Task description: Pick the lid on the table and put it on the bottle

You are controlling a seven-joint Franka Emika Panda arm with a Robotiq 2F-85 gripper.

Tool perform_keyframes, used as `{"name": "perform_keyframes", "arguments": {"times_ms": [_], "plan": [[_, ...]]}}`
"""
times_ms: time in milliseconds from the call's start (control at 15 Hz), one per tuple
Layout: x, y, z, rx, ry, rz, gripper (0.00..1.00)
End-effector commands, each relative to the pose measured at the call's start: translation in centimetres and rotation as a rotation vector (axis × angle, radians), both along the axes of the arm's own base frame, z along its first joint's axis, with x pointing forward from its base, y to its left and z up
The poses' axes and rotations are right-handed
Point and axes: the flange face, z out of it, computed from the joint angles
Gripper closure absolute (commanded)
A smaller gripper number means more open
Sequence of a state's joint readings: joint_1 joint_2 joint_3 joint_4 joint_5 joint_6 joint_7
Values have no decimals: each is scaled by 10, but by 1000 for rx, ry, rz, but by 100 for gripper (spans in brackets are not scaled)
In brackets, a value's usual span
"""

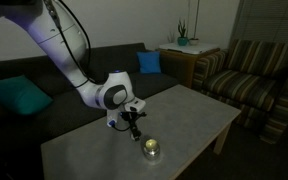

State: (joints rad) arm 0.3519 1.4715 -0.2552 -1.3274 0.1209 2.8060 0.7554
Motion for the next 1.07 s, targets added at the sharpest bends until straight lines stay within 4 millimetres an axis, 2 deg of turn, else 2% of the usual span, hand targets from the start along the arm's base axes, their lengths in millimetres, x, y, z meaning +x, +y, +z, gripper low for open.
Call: {"name": "perform_keyframes", "arguments": {"times_ms": [0, 400, 467, 667, 933, 1000], "plan": [[-14, -2, 13, -29, -24, 28, 56], [-46, 4, 33, -90, -39, 107, 56], [-28, 3, 17, -61, -52, 71, 31], [-39, 8, 22, -82, -39, 91, 31], [-41, 7, 22, -85, -38, 91, 31], [-42, 8, 21, -91, -40, 93, 56]]}}
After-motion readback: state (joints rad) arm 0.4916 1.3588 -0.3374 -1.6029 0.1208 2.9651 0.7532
